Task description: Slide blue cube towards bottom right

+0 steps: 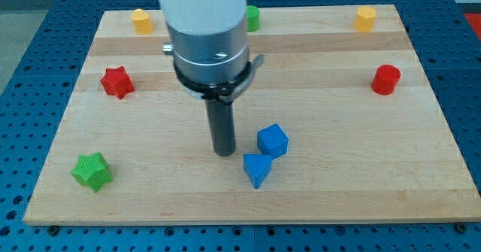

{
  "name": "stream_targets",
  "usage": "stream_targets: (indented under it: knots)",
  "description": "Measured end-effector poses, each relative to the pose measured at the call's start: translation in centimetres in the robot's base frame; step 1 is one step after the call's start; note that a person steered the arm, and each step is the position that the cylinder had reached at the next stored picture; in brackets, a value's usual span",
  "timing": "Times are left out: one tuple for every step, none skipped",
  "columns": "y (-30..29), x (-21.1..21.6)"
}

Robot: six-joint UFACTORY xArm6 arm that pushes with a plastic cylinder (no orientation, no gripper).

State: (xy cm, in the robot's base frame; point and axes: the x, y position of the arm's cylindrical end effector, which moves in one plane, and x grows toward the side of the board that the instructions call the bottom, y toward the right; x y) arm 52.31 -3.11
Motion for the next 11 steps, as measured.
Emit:
stream_targets:
  knots:
    - [2.7, -0.1]
    - [4.7, -0.5]
    - [7.0, -0.5]
    - [9.1, -0.5]
    - [11.2, -0.6]
    - [13.2, -1.1]
    - [15.1, -1.5]
    - [16.9, -1.5]
    - [18.6, -1.5]
    - [19.6, -1.9]
    - [20.2, -2.0]
